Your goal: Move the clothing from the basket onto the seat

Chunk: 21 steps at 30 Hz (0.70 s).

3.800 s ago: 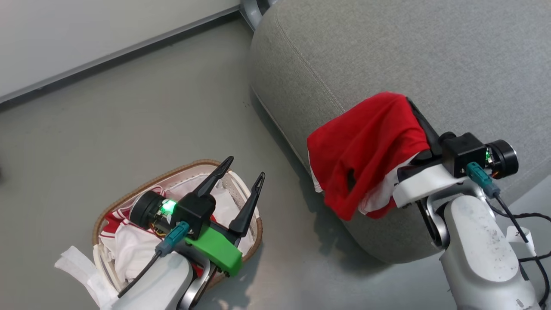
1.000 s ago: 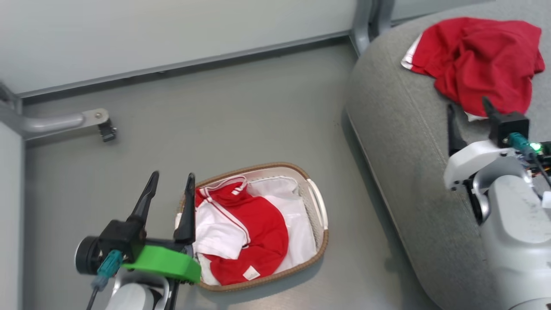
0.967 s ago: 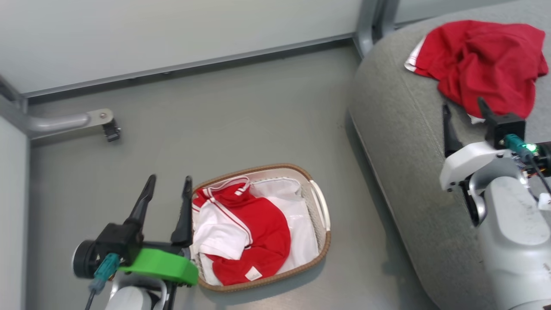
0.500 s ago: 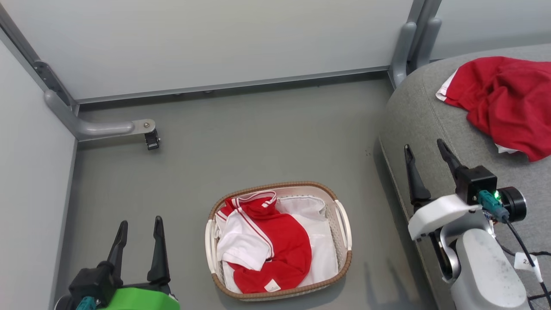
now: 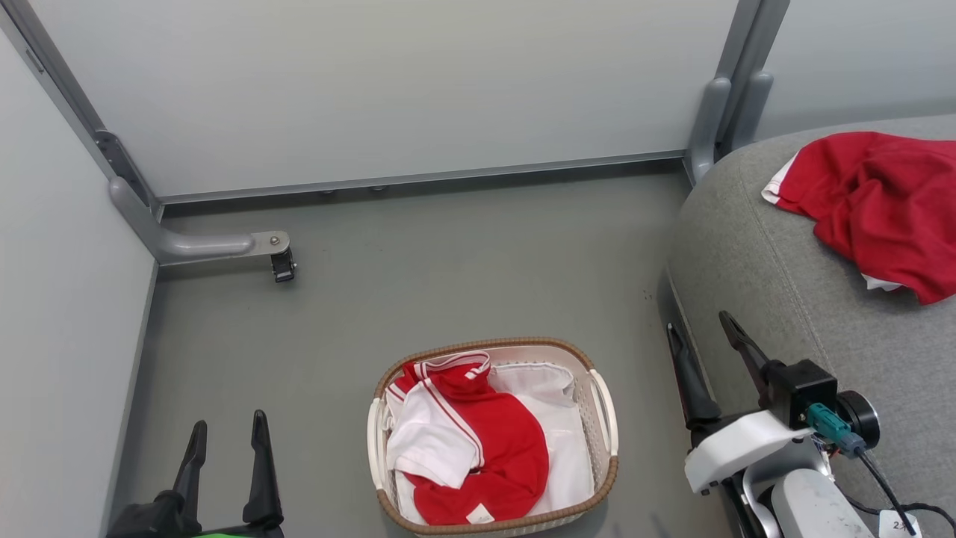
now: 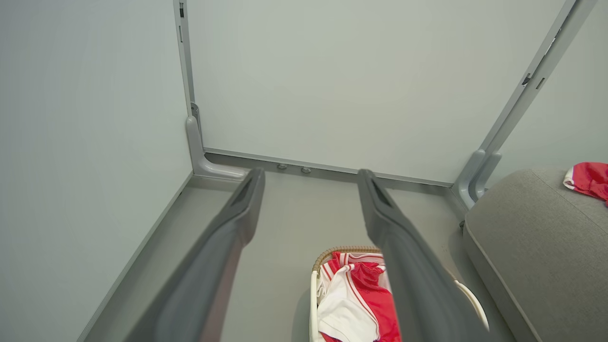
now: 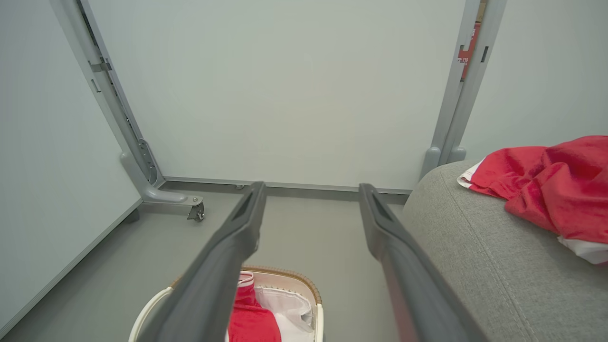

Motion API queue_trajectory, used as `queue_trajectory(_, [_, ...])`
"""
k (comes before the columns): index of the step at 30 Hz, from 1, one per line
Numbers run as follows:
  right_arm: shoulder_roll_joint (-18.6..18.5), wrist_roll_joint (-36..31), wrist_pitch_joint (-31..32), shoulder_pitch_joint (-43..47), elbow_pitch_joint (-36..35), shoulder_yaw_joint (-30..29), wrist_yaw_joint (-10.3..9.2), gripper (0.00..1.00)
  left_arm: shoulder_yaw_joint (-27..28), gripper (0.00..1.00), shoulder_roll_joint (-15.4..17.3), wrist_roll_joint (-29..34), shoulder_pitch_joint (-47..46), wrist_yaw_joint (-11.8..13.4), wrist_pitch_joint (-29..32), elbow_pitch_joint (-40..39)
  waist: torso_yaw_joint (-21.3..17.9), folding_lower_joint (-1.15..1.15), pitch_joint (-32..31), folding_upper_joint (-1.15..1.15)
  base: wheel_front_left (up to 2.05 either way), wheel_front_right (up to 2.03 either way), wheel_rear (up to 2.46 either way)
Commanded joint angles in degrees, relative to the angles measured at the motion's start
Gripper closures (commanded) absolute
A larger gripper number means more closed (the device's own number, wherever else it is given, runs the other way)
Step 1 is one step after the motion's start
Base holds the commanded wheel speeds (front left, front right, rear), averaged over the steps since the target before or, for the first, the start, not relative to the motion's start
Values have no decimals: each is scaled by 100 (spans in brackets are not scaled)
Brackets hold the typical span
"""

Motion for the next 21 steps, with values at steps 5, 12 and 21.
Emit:
queue_trajectory(5, [-28, -48, -2, 66, 72, 17, -8, 0, 77, 0, -26, 86, 72, -77, 3, 17, -7, 0, -24, 0, 0, 0, 0])
queue_trajectory(12, [-27, -86, -3, 67, 149, 32, -8, 0, 104, 0, -39, 142, 54, -128, 2, 59, -29, 0, -38, 0, 0, 0, 0])
queue_trajectory(21, [-27, -98, -2, 70, 178, 22, -8, 0, 90, 0, -46, 164, 47, -161, 3, 83, -42, 0, -36, 0, 0, 0, 0])
